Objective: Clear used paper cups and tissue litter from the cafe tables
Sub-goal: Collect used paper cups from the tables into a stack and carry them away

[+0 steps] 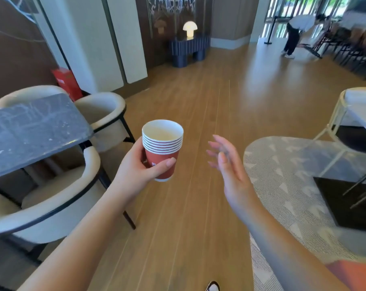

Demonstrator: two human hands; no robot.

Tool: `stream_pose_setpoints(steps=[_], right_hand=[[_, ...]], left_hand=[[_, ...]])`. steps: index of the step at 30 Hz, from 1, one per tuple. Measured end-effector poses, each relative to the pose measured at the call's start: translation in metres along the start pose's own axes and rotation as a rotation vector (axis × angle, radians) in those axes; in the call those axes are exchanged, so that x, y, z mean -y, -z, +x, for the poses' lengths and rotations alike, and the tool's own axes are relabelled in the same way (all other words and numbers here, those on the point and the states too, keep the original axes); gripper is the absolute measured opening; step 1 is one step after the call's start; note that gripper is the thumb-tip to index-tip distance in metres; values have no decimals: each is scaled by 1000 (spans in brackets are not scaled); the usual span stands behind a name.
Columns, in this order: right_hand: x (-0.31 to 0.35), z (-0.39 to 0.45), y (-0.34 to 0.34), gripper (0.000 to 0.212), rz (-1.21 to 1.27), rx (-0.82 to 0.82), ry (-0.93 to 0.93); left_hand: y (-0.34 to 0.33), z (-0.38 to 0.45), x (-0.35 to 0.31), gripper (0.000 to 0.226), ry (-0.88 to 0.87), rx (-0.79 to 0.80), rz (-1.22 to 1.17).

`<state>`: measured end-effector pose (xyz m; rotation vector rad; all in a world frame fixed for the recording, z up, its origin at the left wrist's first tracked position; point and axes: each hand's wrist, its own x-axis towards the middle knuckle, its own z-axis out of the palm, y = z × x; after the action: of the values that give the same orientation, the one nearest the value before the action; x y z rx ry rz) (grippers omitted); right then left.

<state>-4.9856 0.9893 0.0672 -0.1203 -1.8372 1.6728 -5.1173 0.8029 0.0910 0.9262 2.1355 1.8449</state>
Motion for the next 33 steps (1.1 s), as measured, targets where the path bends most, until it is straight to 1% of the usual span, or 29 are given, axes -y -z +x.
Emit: stream_pose_setpoints(steps=[5, 8, 16, 18, 22, 26, 29, 33], right_hand=[[-19, 103, 38, 35, 18, 13, 12], [-34, 155, 51, 35, 19, 35, 13], [-83, 259, 71, 40, 18, 81, 32], [-100, 289, 72, 39, 8, 83, 21], [-134, 355, 64, 46, -22, 107, 19], [-165, 430, 53, 42, -47, 111, 23], [-182, 487, 47, 37, -38, 90, 19], [-204, 552, 45, 36, -27, 49, 8]], left_hand=[[-34, 100, -1, 72, -21, -21, 11], [-48, 147, 2, 74, -32, -47, 18], [-43, 258, 26, 77, -38, -140, 39], [-43, 288, 40, 80, -27, -139, 45], [-42, 351, 69, 91, -16, -153, 39], [-33, 428, 99, 86, -20, -141, 23], [-27, 490, 113, 94, -1, -136, 7], [-25, 569, 126, 94, 5, -79, 26]])
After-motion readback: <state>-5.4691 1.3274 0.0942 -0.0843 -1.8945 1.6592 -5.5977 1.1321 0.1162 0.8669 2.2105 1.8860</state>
